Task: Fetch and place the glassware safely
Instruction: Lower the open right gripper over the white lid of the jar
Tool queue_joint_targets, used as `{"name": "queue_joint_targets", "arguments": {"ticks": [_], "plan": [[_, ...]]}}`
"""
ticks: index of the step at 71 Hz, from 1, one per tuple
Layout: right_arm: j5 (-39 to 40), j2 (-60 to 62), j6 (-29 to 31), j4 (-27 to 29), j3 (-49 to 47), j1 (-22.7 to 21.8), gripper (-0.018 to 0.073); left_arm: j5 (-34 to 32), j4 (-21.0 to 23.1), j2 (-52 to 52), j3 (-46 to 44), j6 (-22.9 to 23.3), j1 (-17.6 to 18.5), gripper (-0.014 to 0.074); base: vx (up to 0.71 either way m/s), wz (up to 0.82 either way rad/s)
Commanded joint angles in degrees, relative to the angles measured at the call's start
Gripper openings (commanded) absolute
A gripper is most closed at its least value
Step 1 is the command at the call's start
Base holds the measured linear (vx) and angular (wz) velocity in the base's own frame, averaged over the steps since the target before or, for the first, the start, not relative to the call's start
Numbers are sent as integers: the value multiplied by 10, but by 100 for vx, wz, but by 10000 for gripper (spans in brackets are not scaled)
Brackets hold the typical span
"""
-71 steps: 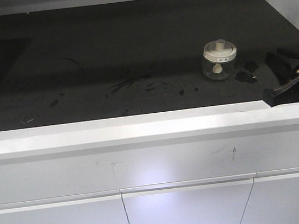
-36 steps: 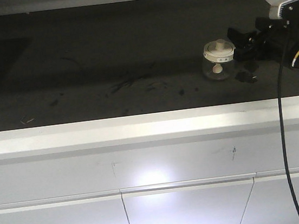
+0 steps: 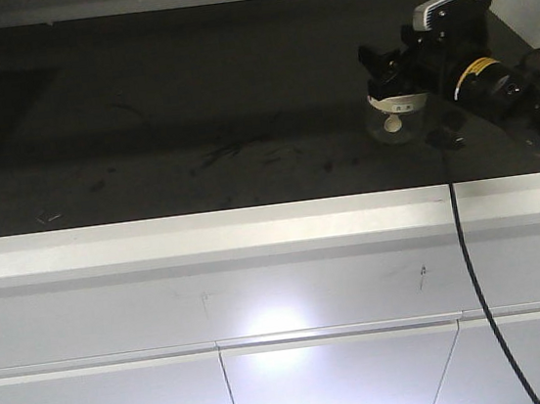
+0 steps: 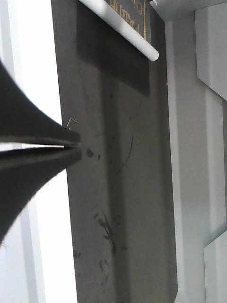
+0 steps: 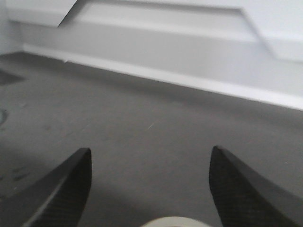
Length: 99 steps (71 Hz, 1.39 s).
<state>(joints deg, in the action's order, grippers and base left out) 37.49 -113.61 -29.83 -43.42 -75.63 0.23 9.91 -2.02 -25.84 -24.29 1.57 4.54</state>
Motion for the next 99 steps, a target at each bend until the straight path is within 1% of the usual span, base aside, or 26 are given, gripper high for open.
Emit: {"name": "queue_joint_targets", "arguments": {"ticks": [1, 10, 25, 35, 41, 51, 58, 63, 72, 79, 88, 99], "plan": [[17, 9, 1, 28, -32, 8, 498, -40, 2, -1, -15, 5, 4, -7, 0, 0], [17, -10, 2, 73, -33, 7, 498, -40, 2, -1, -15, 5, 4, -7, 0, 0], [14, -20, 8, 72, -33, 7, 498, -40, 2, -1, -15, 5, 4, -7, 0, 0], [5, -28, 27, 74, -33, 7, 495, -40, 2, -1, -15, 5, 4, -7, 0, 0], [5, -34, 28, 75, -33, 7, 495, -40, 2, -1, -15, 5, 4, -7, 0, 0], [1, -38, 31, 100, -33, 7, 494, -40, 2, -1, -15, 5, 4, -7, 0, 0], [0, -40, 37, 118, -33, 7, 473, -40, 2, -1, -15, 5, 4, -7, 0, 0], [-4, -43, 37, 118, -33, 7, 445, -40, 2, -1, -15, 5, 4, -7, 0, 0], [-13, -44, 37, 117, -33, 7, 337, -40, 2, -1, -15, 5, 4, -7, 0, 0], [-13, -44, 37, 117, -33, 7, 206, -40, 2, -1, -15, 5, 4, -7, 0, 0], [-13, -44, 37, 112, -33, 7, -6, -40, 2, -1, -15, 5, 4, -7, 0, 0], [-3, -43, 37, 110, -33, 7, -9, -40, 2, -1, -15, 5, 4, -7, 0, 0]]}}
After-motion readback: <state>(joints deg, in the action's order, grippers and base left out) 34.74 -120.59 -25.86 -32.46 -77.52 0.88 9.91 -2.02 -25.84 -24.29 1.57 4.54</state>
